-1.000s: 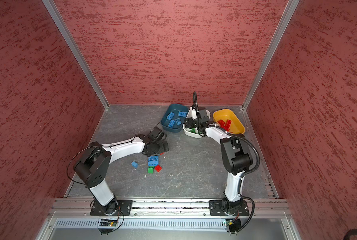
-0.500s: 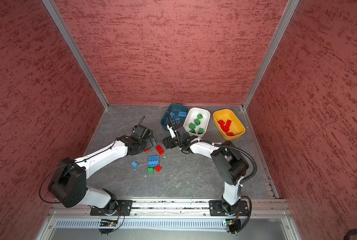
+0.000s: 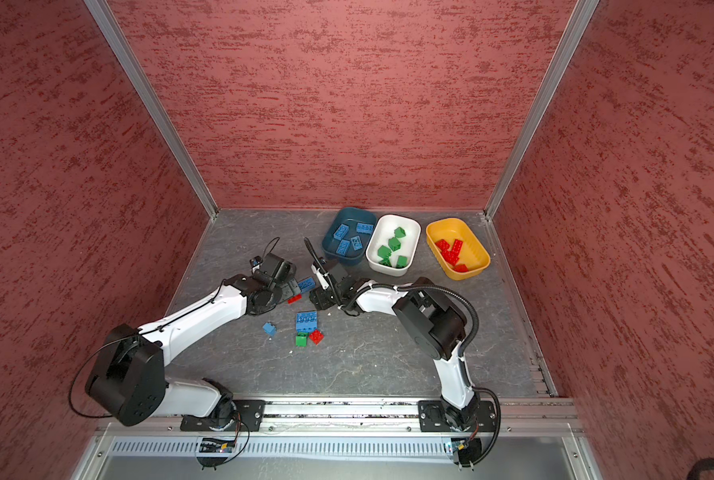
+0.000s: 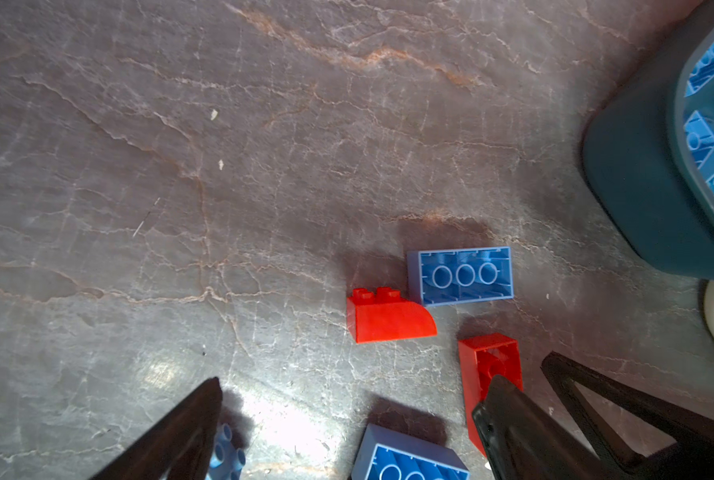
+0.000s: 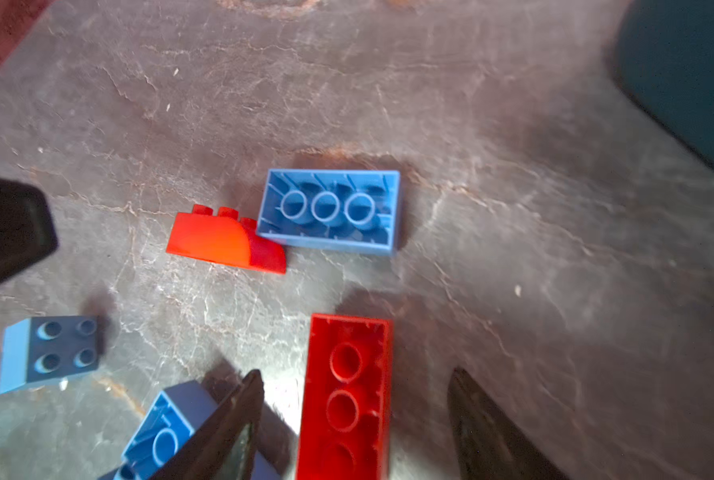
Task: Sort the legos into containers by color
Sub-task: 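Grasp a red 2x4 brick from the pile with the right gripper, then carry the red brick into the yellow bin and release it with the right gripper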
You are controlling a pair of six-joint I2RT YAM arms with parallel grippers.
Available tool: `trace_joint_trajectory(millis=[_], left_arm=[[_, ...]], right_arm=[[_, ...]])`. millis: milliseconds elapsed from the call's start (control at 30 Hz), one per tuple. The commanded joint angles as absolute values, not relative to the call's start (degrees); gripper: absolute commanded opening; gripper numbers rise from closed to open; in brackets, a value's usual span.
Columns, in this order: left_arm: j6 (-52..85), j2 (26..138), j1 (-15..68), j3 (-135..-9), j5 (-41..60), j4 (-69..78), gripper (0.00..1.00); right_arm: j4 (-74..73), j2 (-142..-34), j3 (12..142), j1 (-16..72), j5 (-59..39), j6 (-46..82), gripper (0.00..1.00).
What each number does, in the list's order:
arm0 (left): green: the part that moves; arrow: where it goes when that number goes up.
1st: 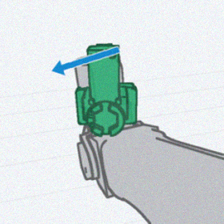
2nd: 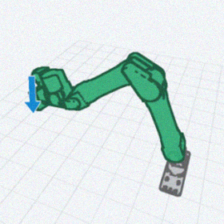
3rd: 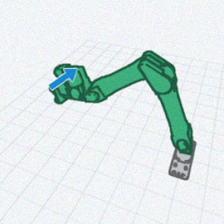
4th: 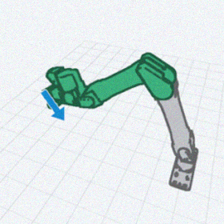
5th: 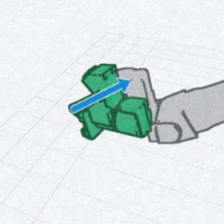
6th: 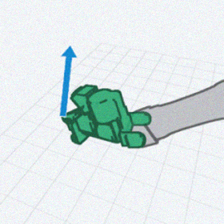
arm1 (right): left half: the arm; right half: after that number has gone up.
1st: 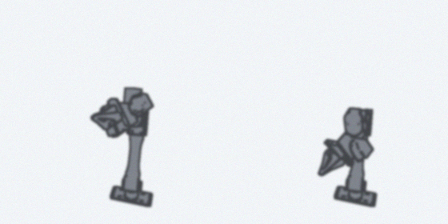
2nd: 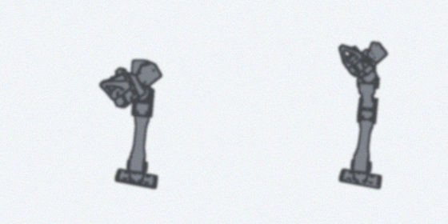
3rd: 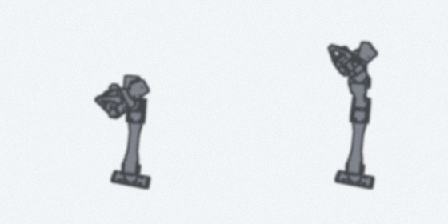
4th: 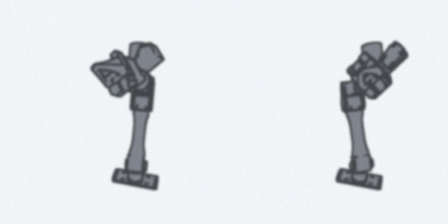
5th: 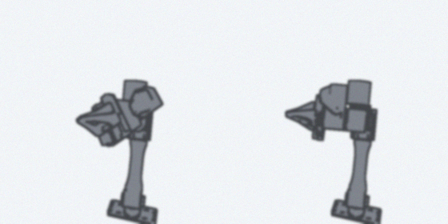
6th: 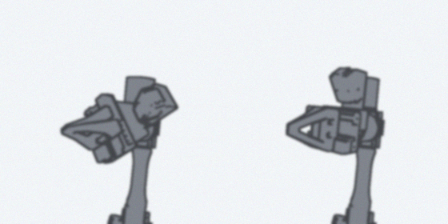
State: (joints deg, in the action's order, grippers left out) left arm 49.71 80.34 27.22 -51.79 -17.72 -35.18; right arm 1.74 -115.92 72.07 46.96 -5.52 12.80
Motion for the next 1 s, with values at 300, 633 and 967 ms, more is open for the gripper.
trace_joint_trajectory(millis=[300, 633, 967], left_arm=[[51.34, 79.54, 26.72, -50.28, -20.48, -36.64, 0.99], [50.84, 80.48, 28.00, -50.75, -21.06, -35.84, 0.99], [47.65, 84.80, 32.51, -54.95, -22.85, -34.75, 0.99]], right_arm=[[8.43, -121.74, 78.29, 50.58, 5.27, 7.94, 0.52], [6.54, -117.34, 73.77, 49.80, 4.36, 3.83, 0.33], [0.80, -106.73, 61.46, 45.02, 2.52, 4.94, 0.23]])
